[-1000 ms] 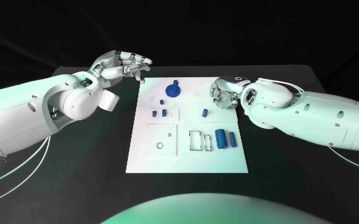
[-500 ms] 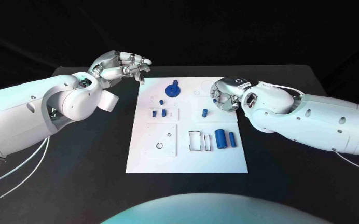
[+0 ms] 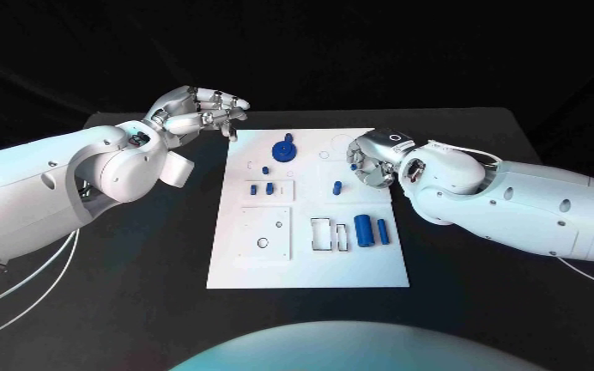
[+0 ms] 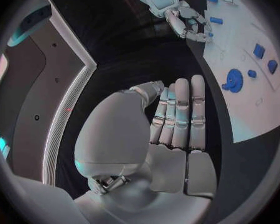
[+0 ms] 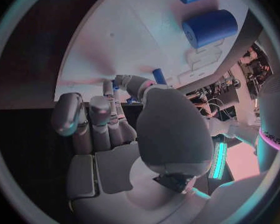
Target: Assemble the parts on the task board
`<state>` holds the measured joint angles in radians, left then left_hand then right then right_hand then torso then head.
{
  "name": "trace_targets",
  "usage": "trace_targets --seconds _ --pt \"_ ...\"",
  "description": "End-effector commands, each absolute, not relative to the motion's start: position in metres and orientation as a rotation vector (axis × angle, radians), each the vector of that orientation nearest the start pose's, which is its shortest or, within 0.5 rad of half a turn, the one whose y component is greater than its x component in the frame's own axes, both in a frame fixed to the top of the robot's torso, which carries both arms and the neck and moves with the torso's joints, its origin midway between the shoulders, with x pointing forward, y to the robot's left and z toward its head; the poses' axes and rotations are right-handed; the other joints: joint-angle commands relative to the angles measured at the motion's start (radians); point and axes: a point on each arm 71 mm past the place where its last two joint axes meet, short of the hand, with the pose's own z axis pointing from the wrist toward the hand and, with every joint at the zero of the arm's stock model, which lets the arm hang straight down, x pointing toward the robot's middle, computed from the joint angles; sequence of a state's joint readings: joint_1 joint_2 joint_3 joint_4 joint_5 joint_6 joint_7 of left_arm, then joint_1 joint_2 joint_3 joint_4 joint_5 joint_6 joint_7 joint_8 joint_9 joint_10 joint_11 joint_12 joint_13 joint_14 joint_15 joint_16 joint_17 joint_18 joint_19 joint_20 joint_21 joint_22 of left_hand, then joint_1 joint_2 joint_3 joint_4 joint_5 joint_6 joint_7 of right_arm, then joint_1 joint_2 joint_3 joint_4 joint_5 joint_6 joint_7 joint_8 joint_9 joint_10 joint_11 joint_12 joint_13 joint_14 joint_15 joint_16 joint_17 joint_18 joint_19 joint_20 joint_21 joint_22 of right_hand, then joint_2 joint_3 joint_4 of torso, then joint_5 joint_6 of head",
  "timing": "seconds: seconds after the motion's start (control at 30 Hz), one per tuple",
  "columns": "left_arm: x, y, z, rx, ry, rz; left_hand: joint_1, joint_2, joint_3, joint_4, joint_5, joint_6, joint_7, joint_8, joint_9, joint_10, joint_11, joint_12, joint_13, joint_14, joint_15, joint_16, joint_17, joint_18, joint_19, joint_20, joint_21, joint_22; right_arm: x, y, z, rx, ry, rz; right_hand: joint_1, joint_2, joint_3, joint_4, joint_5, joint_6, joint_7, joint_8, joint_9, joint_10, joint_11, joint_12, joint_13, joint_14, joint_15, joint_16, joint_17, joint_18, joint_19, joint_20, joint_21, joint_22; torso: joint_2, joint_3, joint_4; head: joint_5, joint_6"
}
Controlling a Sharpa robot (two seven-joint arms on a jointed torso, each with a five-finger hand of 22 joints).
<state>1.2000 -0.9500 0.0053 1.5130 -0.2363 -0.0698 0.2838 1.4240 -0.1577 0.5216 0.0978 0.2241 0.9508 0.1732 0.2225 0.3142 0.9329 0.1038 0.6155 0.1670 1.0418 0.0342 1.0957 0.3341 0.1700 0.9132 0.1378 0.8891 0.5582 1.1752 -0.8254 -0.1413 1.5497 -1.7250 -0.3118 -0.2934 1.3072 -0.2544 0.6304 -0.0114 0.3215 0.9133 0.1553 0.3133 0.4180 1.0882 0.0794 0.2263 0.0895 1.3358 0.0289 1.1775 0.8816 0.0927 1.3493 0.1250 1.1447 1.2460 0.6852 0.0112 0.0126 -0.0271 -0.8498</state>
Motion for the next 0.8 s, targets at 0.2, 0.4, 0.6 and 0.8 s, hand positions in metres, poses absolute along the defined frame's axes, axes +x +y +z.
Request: trace_targets --seconds 0.2,0.4,0.6,0.8 --pt "0.4862 0.2475 -0.1652 -0.85 1.643 -1.562 0.001 0.003 0.0 -0.006 0.004 -0.01 0.002 -0.002 0.003 -0.008 0.003 0.004 0.002 -0.001 0.002 -0.004 0.002 0.013 0.005 -0.004 -0.005 0.0 0.4575 -0.1874 -0.2315 -0.347 1.691 0.422 0.019 0.004 -0.023 -0.003 0.002 0.098 0.014 -0.012 -0.007 -0.177 0.041 -0.008 -0.012 -0.017 0.003 -0.009 -0.02 0.015 -0.019 0.004 -0.028 -0.017 0.001 0.0002 0.0 0.0 0.001" --pt "0.4861 0.2477 -0.1654 -0.851 1.648 -1.563 0.0 0.003 0.0 -0.005 0.004 -0.011 0.002 -0.002 0.004 -0.01 0.004 0.004 0.002 -0.001 0.003 -0.004 0.002 0.013 0.005 -0.004 -0.005 0.0 0.4569 -0.1895 -0.2308 -0.342 1.686 0.42 0.041 0.01 -0.063 -0.002 0.006 0.095 0.019 -0.026 -0.019 -0.222 0.046 -0.009 -0.021 -0.032 0.007 -0.019 -0.045 0.028 -0.051 0.009 -0.088 -0.058 0.001 0.0003 0.0003 0.0 -0.001" --pt "0.486 0.2481 -0.1656 -0.851 1.651 -1.563 0.0 0.003 0.0 -0.005 0.004 -0.011 0.002 -0.002 0.004 -0.01 0.004 0.004 0.002 -0.001 0.003 -0.004 0.002 0.013 0.005 -0.004 -0.005 0.0 0.4574 -0.1931 -0.231 -0.337 1.689 0.409 0.072 0.022 -0.126 0.015 0.01 0.106 0.019 -0.04 -0.036 -0.26 0.049 0.0 -0.022 -0.047 0.01 -0.03 -0.078 0.038 -0.072 0.012 -0.144 -0.095 0.001 0.0002 0.0001 0.001 -0.002" --pt "0.486 0.2483 -0.1657 -0.851 1.654 -1.563 0.0 0.003 0.0 -0.005 0.004 -0.011 0.002 -0.002 0.004 -0.01 0.004 0.004 0.002 -0.001 0.003 -0.004 0.002 0.013 0.005 -0.004 -0.005 0.0 0.4578 -0.1949 -0.2297 -0.326 1.673 0.411 0.085 0.027 -0.139 0.025 0.011 0.108 0.018 -0.048 -0.045 -0.259 0.047 0.015 -0.02 -0.05 0.008 -0.038 -0.1 0.038 -0.068 0.011 -0.145 -0.096 0.0 0.0002 -0.0002 0.001 -0.003"
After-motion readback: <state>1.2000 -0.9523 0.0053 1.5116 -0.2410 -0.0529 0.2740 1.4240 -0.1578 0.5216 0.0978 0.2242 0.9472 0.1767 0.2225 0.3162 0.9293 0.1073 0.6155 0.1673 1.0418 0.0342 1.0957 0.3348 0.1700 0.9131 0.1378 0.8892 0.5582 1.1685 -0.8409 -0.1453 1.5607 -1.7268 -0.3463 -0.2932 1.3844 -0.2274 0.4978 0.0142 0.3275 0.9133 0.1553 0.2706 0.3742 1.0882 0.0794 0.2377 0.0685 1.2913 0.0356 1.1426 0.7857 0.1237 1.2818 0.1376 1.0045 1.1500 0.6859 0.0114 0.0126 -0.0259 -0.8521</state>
